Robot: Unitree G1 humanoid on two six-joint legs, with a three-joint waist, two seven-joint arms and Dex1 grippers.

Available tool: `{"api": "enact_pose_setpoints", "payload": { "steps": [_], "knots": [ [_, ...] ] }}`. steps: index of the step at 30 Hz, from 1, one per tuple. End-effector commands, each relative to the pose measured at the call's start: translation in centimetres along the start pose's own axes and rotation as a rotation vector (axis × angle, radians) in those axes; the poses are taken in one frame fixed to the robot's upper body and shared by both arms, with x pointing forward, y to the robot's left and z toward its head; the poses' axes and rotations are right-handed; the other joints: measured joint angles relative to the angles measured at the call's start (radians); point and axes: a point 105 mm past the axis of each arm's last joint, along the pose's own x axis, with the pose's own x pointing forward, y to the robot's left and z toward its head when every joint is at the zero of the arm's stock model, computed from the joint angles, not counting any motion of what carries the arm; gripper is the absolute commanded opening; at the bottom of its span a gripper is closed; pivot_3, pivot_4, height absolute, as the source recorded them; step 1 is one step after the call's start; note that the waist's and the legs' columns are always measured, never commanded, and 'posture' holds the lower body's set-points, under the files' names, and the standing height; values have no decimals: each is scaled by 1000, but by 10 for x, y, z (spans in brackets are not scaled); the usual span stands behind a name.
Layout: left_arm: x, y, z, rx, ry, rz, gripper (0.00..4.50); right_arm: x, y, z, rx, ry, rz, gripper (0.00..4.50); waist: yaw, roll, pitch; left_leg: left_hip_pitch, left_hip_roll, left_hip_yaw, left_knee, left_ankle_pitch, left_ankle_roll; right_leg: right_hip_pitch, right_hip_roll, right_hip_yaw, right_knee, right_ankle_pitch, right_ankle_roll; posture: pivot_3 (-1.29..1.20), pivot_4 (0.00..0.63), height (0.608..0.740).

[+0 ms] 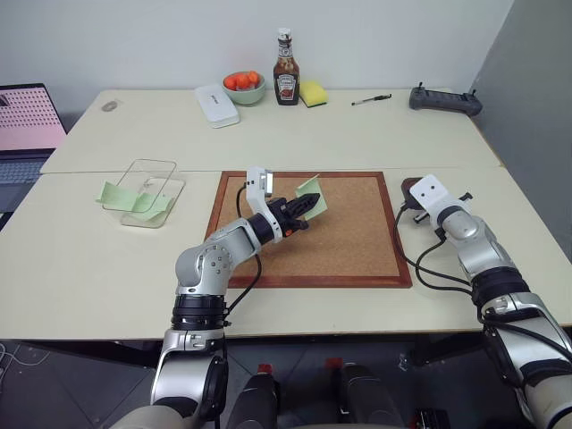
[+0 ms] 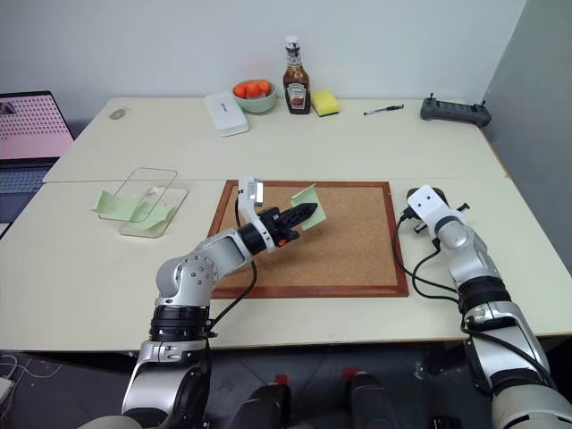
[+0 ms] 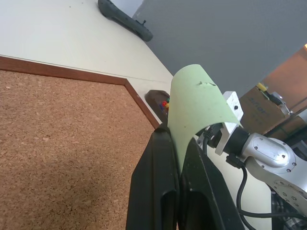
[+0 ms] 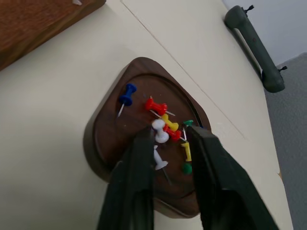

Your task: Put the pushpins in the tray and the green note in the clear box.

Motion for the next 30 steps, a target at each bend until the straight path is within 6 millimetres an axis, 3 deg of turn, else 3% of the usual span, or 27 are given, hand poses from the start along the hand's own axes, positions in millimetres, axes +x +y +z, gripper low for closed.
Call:
{"api": "enact_pose_setpoints", "payload": {
  "steps": [1,10,13,17,19,23,27,30],
  "knots": [
    [1,-12,13,51,-43,-46,0,0,-11,15,49,-57,-38,2037,-1,0,0,0,0,0,0,0,0,0,0,0,0,0,0,0,150,740],
    [1,-12,25,93,-70,-29,0,-12,-36,35,75,-140,-74,4018,-1,0,0,0,0,0,0,0,0,0,0,0,0,0,0,0,150,740],
    [-3,-11,42,155,-109,-4,0,-24,-37,55,131,-238,-24,4018,-1,0,0,0,0,0,0,0,0,0,0,0,0,0,0,0,150,740],
    [-19,1,69,289,-158,116,0,-43,-10,90,223,-404,167,4018,-7,0,0,0,1,0,0,0,0,0,1,0,0,0,0,0,150,740],
    [-34,10,84,379,-172,205,0,-59,13,114,257,-515,325,4018,-11,0,0,1,1,0,0,0,0,0,1,0,0,0,0,0,150,740],
    [-92,47,118,501,-189,468,0,-103,55,168,312,-732,637,4018,-25,1,2,1,3,-1,0,0,0,0,3,-1,1,0,0,0,150,740],
    [-138,75,139,560,-170,642,0,-116,71,191,273,-764,775,4018,-17,1,2,1,3,-3,0,0,0,-1,3,-3,1,0,0,0,150,740],
    [-167,98,145,546,-131,735,0,-116,81,204,245,-735,826,4018,-12,1,2,0,2,-4,0,0,0,-1,2,-3,1,0,0,0,150,740]
  ]
}}
